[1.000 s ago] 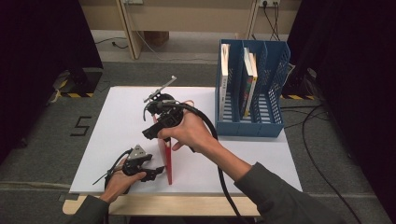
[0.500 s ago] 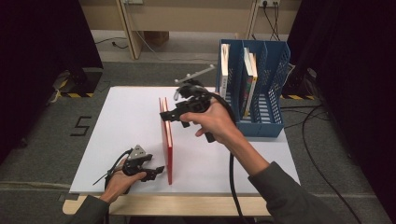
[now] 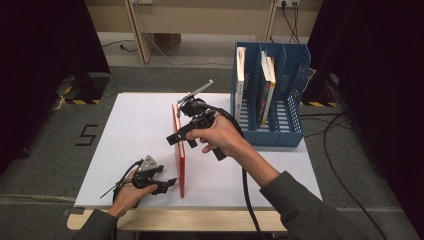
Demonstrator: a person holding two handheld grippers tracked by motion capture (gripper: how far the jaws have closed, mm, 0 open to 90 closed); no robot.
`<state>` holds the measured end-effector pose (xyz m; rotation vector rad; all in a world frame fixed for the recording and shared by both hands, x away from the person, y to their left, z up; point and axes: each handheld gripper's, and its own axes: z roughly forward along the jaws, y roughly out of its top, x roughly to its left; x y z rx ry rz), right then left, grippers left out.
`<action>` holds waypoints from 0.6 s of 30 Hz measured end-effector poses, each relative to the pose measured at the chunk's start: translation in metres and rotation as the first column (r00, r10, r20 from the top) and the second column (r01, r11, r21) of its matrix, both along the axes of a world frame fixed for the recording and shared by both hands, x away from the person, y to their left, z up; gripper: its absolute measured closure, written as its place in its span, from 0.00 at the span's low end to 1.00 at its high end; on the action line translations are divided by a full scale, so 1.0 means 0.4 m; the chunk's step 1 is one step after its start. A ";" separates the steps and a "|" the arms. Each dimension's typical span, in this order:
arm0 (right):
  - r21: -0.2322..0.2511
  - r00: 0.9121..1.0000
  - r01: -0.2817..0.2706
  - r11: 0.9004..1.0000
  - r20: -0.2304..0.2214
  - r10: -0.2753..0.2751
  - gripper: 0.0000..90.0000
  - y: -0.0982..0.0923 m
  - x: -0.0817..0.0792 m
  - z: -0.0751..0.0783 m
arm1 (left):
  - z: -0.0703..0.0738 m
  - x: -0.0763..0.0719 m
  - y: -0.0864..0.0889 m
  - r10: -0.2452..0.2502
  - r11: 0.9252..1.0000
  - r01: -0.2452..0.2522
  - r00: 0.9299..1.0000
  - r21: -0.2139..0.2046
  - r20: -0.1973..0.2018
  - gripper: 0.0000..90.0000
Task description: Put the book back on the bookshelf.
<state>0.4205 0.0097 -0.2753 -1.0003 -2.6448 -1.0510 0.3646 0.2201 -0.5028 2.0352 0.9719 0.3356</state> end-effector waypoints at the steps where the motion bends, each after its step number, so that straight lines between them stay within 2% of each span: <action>1: -0.009 1.000 -0.005 1.000 0.001 0.005 0.43 0.009 0.000 0.001 | 0.000 0.000 0.000 0.000 1.000 0.000 1.000 -0.002 0.000 0.27; 10: -0.063 1.000 0.022 0.998 0.014 -0.021 0.44 0.017 0.012 -0.006 | 0.000 -0.003 -0.005 -0.003 1.000 0.003 1.000 0.022 0.011 0.27; 13: -0.100 0.999 0.027 0.995 0.024 -0.025 0.48 0.015 0.018 -0.016 | 0.000 -0.003 -0.006 -0.006 1.000 0.006 1.000 0.024 0.009 0.27; 16: -0.116 0.999 0.018 0.993 0.034 -0.014 0.51 0.011 0.021 -0.020 | -0.001 -0.003 -0.007 -0.008 1.000 0.007 1.000 0.028 0.011 0.27; 18: -0.158 0.998 0.009 0.987 0.066 0.002 0.56 0.006 0.023 -0.019 | -0.001 -0.004 -0.010 -0.013 0.999 0.013 1.000 0.036 0.017 0.26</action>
